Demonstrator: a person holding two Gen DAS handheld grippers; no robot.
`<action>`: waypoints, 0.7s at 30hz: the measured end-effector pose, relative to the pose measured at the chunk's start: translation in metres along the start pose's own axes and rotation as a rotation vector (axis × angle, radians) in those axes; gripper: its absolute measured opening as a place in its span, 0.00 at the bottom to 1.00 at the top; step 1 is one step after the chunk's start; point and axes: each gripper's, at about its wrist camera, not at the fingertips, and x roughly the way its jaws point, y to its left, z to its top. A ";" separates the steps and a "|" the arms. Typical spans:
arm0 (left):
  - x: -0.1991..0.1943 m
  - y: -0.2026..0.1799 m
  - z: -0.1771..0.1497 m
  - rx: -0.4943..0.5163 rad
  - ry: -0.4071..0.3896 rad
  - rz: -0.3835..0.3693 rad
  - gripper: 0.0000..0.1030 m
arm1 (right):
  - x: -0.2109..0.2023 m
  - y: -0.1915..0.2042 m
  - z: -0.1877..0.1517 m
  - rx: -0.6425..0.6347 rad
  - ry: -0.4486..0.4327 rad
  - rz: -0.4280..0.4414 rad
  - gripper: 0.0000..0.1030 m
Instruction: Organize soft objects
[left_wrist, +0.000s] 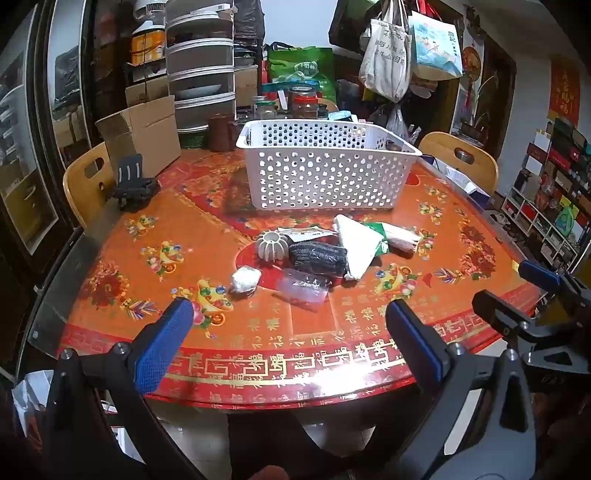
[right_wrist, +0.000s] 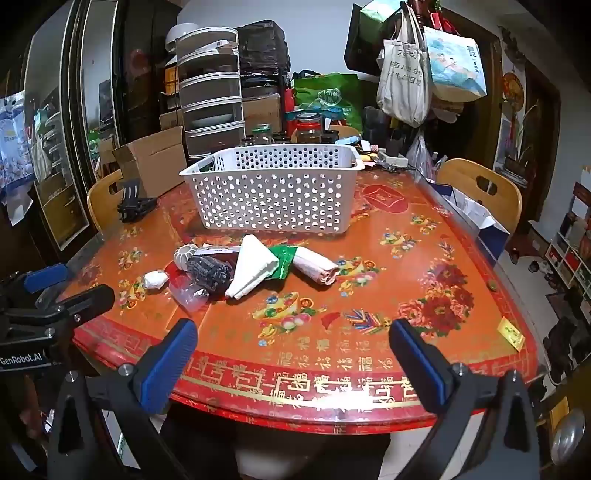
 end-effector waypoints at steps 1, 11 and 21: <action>0.000 0.000 0.001 0.002 -0.002 -0.002 1.00 | 0.000 0.000 0.000 -0.005 0.001 -0.003 1.00; -0.005 0.000 0.000 0.014 -0.023 0.019 1.00 | -0.001 0.000 0.001 0.001 -0.001 0.004 1.00; -0.011 -0.002 0.002 0.013 -0.032 0.019 1.00 | 0.001 0.000 0.000 0.004 0.000 0.007 1.00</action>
